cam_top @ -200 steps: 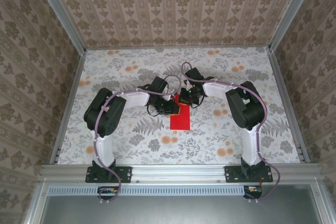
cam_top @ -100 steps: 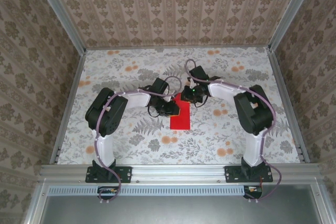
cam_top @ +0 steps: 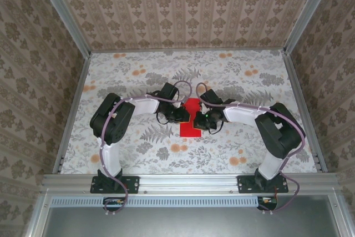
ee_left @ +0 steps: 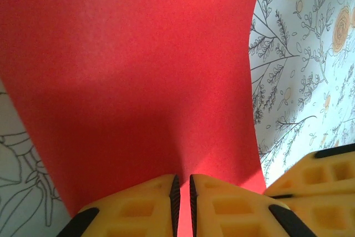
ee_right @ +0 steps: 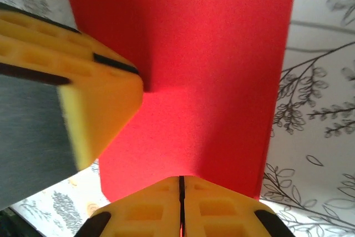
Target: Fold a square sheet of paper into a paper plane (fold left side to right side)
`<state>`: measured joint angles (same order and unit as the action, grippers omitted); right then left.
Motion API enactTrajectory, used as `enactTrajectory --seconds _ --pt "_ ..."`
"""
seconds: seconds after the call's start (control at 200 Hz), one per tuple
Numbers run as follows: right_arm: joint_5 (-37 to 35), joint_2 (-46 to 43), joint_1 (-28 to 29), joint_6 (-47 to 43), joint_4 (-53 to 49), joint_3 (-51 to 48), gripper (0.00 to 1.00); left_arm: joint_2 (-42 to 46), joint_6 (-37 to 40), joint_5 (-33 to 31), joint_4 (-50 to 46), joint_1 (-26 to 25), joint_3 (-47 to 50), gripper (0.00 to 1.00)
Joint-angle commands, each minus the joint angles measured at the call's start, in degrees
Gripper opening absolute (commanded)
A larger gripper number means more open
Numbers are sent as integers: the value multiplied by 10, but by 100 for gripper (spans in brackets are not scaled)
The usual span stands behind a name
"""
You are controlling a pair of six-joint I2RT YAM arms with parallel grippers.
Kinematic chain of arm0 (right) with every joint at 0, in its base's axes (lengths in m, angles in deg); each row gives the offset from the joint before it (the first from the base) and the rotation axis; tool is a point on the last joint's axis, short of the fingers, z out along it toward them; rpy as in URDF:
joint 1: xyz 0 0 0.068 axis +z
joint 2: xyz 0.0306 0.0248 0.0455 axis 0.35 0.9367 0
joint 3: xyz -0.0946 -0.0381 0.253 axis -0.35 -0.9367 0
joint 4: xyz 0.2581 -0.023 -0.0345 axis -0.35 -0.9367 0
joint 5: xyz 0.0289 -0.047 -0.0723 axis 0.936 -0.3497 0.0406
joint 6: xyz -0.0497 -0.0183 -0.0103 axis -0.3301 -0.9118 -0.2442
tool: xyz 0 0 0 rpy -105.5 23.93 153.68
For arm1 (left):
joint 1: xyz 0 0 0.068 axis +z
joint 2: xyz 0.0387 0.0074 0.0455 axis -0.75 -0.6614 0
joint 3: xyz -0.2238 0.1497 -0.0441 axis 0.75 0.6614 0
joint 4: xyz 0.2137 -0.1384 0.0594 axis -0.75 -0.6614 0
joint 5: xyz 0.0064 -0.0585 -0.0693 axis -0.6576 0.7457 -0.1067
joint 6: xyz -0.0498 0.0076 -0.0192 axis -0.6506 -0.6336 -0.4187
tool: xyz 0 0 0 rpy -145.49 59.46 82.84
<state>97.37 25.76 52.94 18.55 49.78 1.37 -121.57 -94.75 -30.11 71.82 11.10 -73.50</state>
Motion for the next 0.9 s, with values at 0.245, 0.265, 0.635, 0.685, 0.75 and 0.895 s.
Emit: enactTrajectory --seconds 0.245,0.265,0.635,0.685,0.75,0.895 --pt "-53 48 5 -14 -98 38 8 8 -5 -32 -27 -5 -9 19" --pt "-58 51 5 -15 -105 40 8 9 -5 -30 -27 -5 -10 20" --pt "-86 68 5 -35 -142 57 1 -18 2 -18 -30 8 -64 21" --pt "-88 68 5 -37 -142 59 1 -22 4 -21 -29 9 -62 21" --pt "-89 70 5 -39 -159 61 1 -26 3 -21 -24 10 -59 20" --pt "-89 76 5 -44 -165 66 0 -31 2 -24 -11 14 -51 19"
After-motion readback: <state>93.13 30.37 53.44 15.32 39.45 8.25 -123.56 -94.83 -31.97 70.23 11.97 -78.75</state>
